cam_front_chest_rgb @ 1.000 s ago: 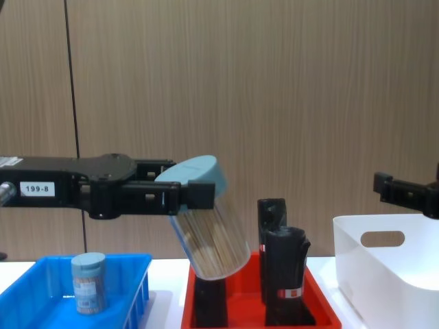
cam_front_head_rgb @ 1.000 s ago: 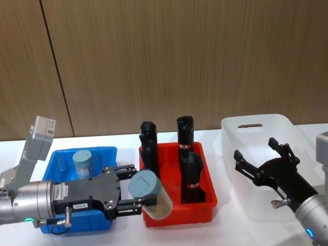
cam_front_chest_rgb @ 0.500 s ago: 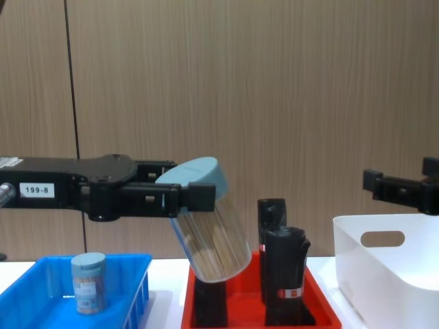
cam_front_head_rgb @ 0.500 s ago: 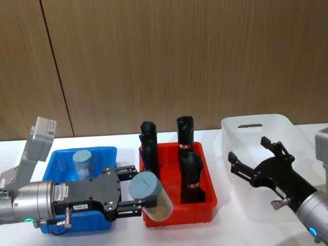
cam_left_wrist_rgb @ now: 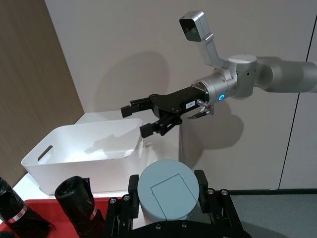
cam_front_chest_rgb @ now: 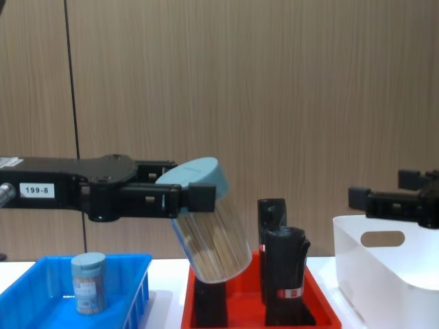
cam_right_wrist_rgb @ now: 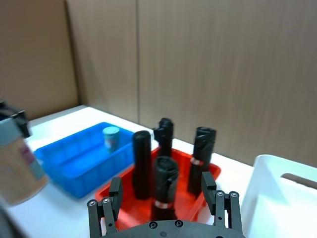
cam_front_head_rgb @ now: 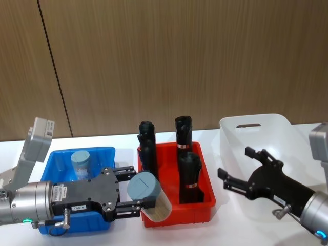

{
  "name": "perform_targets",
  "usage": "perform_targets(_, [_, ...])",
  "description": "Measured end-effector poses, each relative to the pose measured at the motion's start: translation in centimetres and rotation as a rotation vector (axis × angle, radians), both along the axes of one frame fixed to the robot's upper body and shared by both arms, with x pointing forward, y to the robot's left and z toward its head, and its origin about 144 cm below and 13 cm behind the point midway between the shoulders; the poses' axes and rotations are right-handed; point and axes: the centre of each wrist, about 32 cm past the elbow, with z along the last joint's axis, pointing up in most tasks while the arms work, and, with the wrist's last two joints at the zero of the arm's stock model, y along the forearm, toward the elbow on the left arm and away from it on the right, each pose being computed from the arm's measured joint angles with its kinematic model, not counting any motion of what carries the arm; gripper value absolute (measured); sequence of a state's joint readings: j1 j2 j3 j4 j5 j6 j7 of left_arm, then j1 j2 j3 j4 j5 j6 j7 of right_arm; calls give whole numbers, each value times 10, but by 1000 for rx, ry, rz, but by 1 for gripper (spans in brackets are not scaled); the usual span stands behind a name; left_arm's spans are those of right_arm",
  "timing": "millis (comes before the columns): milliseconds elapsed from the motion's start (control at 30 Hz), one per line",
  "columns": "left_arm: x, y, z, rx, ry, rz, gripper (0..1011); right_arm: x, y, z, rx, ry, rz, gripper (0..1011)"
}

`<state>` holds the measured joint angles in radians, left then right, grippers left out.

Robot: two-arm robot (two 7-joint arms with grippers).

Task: Pick the cotton swabs from the blue box and place them into the white box.

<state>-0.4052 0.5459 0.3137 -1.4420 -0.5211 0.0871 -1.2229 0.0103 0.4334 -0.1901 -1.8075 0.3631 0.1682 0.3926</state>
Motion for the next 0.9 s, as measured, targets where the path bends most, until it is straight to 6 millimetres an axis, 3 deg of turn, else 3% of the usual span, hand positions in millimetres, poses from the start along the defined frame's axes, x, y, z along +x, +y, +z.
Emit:
perform_targets(467, [0,0,0,0,0,-1,671,1,-12,15,-42,73,156,1002])
perform_targets(900, [0,0,0,0,0,-1,670,5,-5,23,-61,107,262,1002])
